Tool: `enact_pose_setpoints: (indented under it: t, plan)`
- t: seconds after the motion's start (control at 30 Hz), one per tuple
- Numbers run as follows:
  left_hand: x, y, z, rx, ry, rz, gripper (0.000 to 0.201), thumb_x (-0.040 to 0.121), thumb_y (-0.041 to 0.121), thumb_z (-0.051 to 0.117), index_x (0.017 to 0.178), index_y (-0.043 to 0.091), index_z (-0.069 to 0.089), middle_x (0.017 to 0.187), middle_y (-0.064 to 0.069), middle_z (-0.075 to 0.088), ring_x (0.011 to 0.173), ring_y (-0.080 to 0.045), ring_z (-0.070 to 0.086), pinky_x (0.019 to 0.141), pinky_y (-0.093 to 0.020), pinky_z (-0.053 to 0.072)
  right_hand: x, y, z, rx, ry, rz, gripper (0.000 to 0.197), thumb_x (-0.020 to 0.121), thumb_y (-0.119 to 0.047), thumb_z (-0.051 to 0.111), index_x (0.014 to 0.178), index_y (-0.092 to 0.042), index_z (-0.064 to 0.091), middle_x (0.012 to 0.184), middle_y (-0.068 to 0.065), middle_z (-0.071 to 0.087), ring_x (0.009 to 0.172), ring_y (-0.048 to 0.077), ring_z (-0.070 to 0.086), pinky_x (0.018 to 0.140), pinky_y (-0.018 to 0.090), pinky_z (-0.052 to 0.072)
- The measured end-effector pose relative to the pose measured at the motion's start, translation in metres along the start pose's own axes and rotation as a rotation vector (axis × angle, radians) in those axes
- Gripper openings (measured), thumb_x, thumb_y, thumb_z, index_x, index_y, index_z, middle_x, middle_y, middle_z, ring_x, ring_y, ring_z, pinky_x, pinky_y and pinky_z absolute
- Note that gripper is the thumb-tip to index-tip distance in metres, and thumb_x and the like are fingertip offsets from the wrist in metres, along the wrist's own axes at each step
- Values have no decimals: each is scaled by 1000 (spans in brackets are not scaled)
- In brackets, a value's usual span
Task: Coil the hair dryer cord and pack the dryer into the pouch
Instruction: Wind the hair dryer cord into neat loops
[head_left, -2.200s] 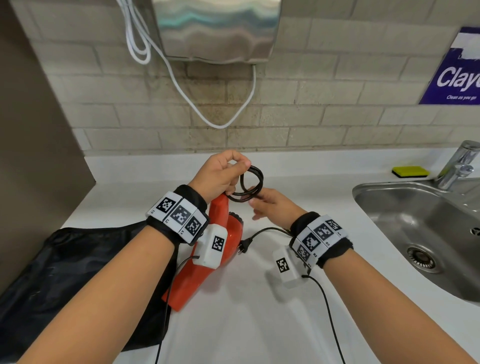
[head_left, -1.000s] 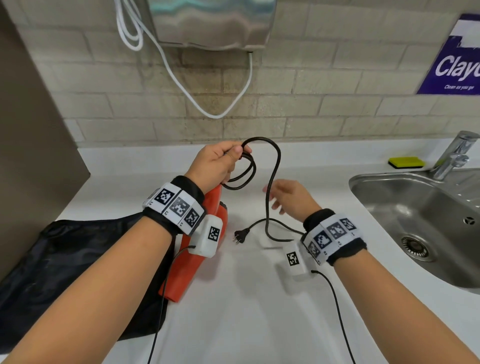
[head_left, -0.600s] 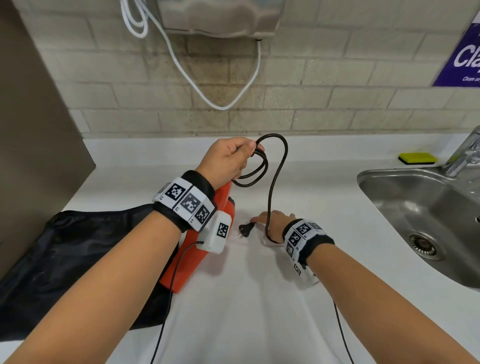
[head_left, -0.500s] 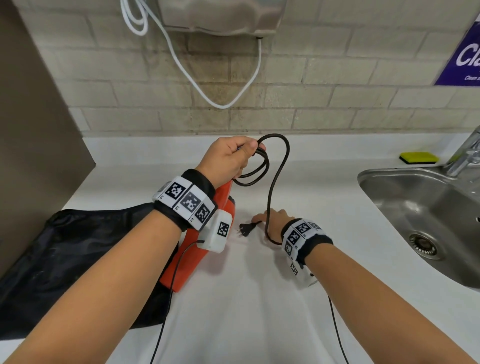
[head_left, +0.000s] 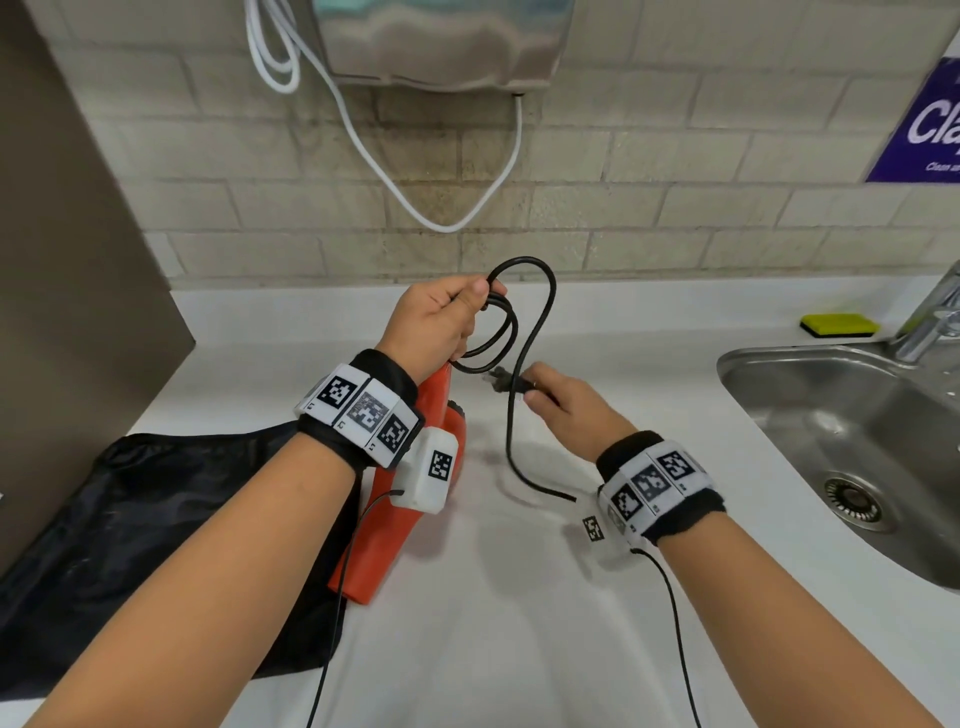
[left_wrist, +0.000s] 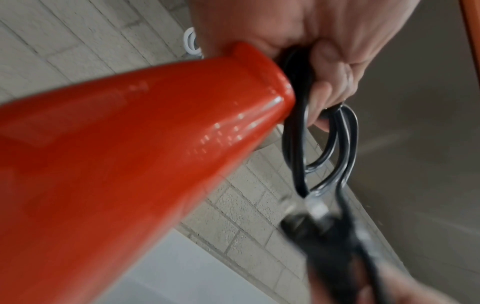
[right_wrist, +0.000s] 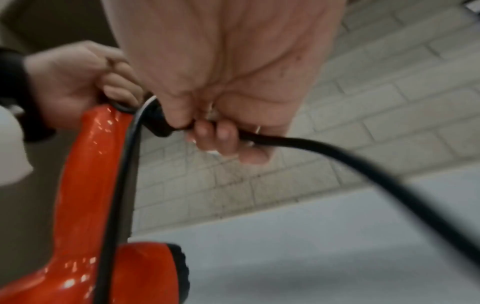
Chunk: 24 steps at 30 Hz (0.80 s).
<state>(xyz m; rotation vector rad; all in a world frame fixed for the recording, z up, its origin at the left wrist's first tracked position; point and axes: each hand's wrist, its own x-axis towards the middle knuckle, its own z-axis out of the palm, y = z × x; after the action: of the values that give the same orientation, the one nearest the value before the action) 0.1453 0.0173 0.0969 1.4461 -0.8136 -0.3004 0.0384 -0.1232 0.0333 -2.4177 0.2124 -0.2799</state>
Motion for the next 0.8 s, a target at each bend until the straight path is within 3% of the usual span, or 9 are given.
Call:
enact_pose_setpoints:
  t: [0.07,0.17,0.27,0.37,0.47,0.53,0.67,0.73,0.8]
  plan:
    - [1,-1,-2,4,7,-1,23,97,20,42,92,15,64,37,13,27,38,-3,21,41,-19,23,-5,-11,-8,56,76,-112,13,93,-18,41,95,-9,50,64,-4,45,58,5,41,57,13,33]
    - [1,-2,-3,-2,9,-4,23,97,20,42,92,17,64,38,15,27,39,-3,20,41,-21,22,-10,-17,-10,115,207,-172,23,87,-21,40,95,-5,53,63,-10,44,56,-1,43,56,11,34]
    - [0,0,-2,0,-1,-4,23,97,19,42,89,17,64,38,15,27,37,-2,22,40,-18,22,-10,-25,-11,115,291,-169,11,89,-15,46,88,-7,53,62,-16,45,55,-3,46,55,10,35]
    - [-2,3,5,21,-53,-4,22,96,17,43,93,12,64,37,14,31,35,-1,25,37,-15,24,-5,-37,-12,72,376,-134,7,86,-13,57,83,-6,59,62,-14,50,57,1,49,56,8,38]
    - [-3,2,11,42,-88,-13,20,95,15,46,90,16,66,39,15,31,36,-1,25,38,-16,23,-2,-47,-13,77,470,-40,18,80,-19,66,70,-9,55,55,-4,49,55,14,47,55,16,39]
    - [-3,2,13,46,-84,-19,19,93,14,49,89,20,66,39,14,33,37,-2,25,38,-16,22,2,-50,-14,128,539,33,24,75,-19,71,70,-11,50,53,-6,44,52,12,43,50,10,37]
    - [-3,4,13,40,-77,-21,16,92,13,50,92,18,65,37,13,38,34,-2,26,37,-14,24,10,-54,-16,372,614,112,45,68,-12,77,84,-11,36,69,-9,38,61,2,39,56,1,36]
    - [-4,5,13,54,-93,-5,15,91,12,51,94,18,65,36,12,39,34,-2,25,38,-15,22,16,-54,-14,473,584,115,47,68,-7,76,91,-11,35,78,-7,43,71,5,45,59,-1,36]
    - [-5,6,11,70,-100,-12,17,91,10,50,96,18,64,35,11,38,33,-2,26,38,-15,22,22,-55,-11,551,516,68,48,69,4,70,103,-12,40,97,-3,49,91,10,50,73,1,37]
